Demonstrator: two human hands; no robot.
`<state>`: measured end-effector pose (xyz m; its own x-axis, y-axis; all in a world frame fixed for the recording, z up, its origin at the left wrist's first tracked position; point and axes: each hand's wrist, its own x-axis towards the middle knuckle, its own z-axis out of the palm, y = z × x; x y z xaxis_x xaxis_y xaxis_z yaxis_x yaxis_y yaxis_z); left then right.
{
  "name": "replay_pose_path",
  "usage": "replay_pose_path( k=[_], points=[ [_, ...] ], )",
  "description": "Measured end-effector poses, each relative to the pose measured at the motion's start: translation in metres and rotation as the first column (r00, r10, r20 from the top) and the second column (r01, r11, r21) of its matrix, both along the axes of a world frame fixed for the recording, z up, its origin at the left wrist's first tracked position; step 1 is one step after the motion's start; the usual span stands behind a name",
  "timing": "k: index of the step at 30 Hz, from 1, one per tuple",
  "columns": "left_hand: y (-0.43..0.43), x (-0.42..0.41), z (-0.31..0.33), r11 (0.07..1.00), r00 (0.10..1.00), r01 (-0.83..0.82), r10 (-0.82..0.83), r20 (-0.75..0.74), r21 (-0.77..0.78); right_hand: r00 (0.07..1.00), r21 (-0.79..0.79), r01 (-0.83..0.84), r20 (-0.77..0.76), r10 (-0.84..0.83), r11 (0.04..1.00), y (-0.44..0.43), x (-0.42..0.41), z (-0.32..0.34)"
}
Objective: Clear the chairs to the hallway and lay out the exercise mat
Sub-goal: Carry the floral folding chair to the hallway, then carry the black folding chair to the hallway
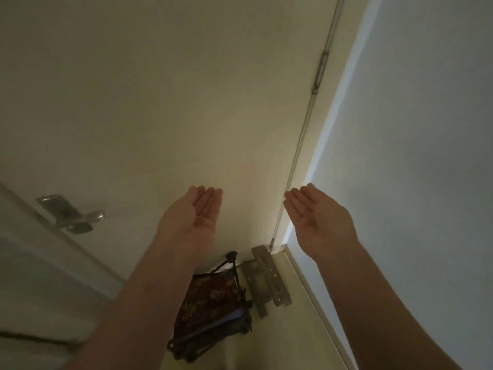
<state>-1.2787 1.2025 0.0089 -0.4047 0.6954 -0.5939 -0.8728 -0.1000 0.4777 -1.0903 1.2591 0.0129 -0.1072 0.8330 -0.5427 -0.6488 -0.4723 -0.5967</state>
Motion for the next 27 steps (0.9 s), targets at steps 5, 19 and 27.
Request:
replay_pose_path(
  k=[5,19,27],
  points=[
    [0.036,0.012,0.015,0.973,0.975,0.224,-0.223,-0.017,0.057,0.974,0.05,0.225,-0.046,-0.223,0.973,-0.014,0.026,0.012],
    [0.024,0.167,0.024,0.551,0.553,0.833,-0.833,-0.034,0.046,0.467,0.056,0.883,-0.019,-0.884,0.466,-0.157,0.134,0.023],
    [-0.079,0.312,0.035,0.13,0.133,0.987,-0.991,-0.024,0.096,0.004,0.082,0.997,0.001,-1.0,0.004,-0.313,0.206,0.037]
  ],
)
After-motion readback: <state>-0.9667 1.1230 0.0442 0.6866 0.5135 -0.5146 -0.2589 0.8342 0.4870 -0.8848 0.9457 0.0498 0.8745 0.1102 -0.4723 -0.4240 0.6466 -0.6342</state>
